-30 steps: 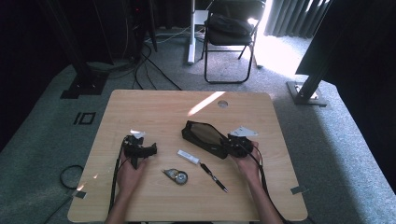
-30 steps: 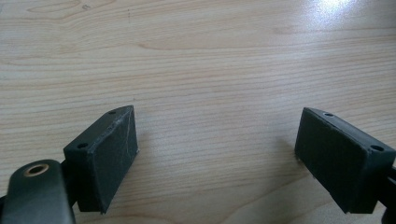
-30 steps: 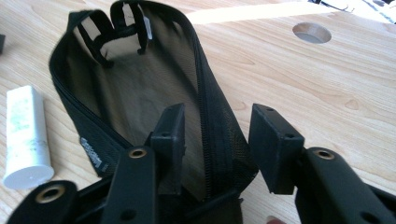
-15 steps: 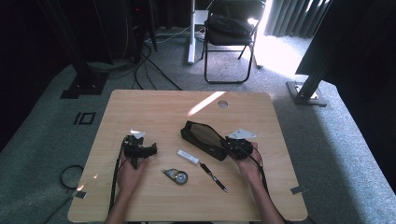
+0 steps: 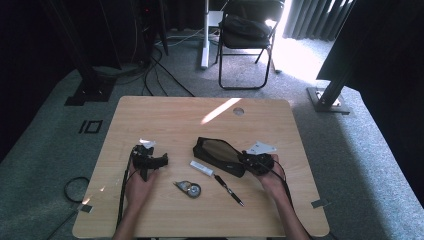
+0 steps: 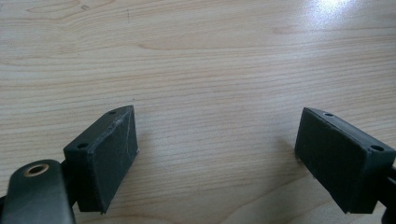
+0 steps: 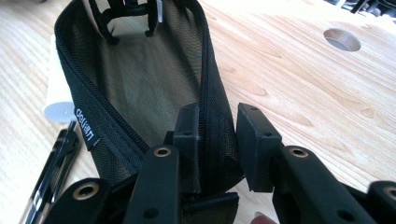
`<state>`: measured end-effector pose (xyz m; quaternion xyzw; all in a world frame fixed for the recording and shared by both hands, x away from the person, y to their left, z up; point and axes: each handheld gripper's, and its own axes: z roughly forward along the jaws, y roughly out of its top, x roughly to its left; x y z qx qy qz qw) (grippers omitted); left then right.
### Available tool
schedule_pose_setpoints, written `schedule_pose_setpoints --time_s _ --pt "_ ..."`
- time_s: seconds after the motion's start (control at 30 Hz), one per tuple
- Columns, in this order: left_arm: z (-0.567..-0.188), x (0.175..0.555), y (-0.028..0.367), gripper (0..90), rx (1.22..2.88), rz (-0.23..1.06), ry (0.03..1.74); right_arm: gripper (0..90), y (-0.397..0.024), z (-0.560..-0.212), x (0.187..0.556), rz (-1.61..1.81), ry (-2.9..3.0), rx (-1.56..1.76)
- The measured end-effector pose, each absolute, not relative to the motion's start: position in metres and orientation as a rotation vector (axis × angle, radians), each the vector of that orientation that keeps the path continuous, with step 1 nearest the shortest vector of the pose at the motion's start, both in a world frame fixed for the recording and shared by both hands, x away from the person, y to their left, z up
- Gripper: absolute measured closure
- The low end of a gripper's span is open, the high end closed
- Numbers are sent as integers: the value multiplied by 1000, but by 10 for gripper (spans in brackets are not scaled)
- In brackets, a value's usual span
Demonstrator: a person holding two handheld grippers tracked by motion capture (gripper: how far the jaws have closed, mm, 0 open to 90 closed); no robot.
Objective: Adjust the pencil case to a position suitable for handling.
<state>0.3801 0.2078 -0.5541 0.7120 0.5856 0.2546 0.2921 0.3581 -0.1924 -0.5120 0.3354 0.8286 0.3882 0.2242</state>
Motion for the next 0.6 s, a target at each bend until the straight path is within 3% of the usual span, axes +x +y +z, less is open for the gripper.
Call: schedule_pose_setpoints --time_s 0.23,0.43,0.6 --pt "-554 380 208 134 1898 678 1560 684 -198 -511 358 1074 2307 902" --pt "-554 380 208 134 1900 677 1560 523 -199 -508 358 1119 2286 936" --pt "-554 380 208 134 1900 677 1560 486 -199 -498 352 1147 2236 935"
